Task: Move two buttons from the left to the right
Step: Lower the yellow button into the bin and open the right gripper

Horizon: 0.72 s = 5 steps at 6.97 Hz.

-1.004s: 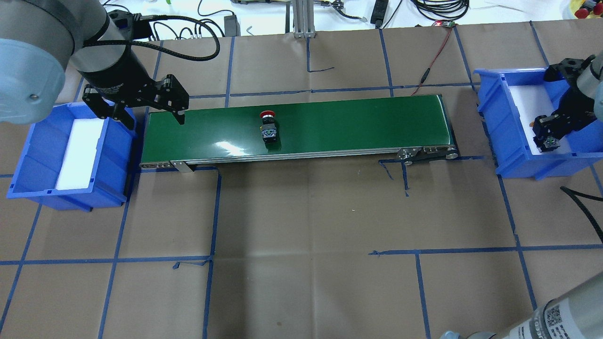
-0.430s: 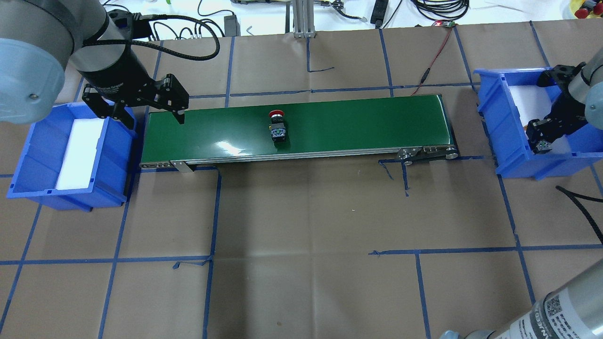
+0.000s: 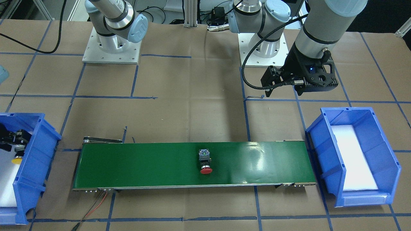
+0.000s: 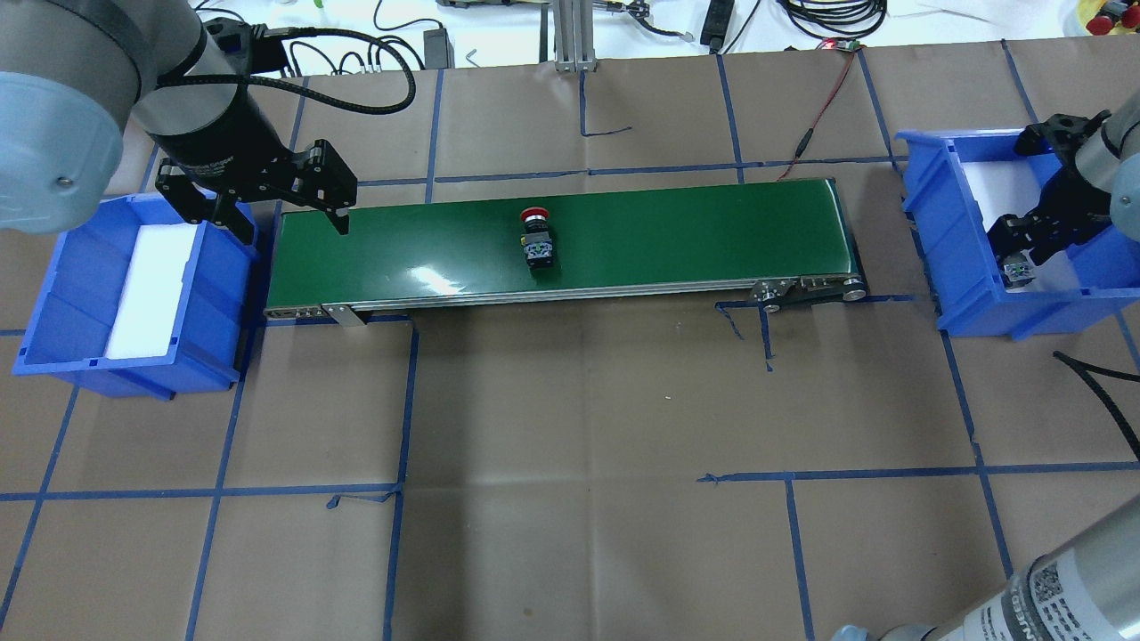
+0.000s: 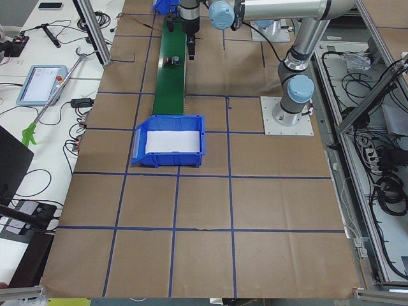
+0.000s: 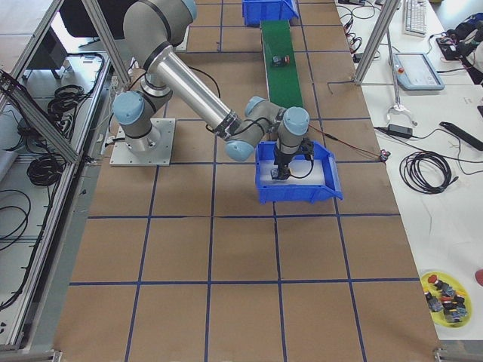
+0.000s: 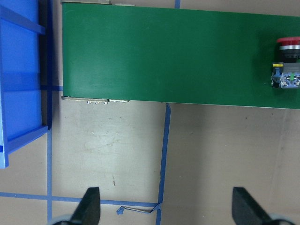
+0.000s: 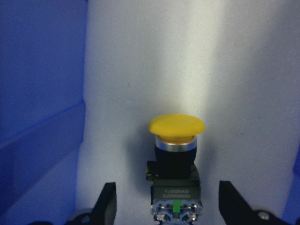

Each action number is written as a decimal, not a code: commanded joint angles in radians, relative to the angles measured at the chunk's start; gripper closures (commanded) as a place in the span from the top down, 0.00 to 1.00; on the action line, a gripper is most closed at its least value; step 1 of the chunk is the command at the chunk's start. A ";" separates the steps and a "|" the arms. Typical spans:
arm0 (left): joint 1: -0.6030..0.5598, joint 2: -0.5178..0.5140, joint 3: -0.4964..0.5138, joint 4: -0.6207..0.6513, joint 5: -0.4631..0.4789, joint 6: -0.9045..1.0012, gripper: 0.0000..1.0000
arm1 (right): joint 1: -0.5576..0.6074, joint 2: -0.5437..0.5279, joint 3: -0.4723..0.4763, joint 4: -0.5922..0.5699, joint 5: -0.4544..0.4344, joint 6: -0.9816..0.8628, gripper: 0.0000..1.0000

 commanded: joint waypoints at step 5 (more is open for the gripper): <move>0.000 0.000 0.001 0.000 0.000 0.000 1.00 | 0.043 -0.198 -0.215 0.171 0.005 0.025 0.99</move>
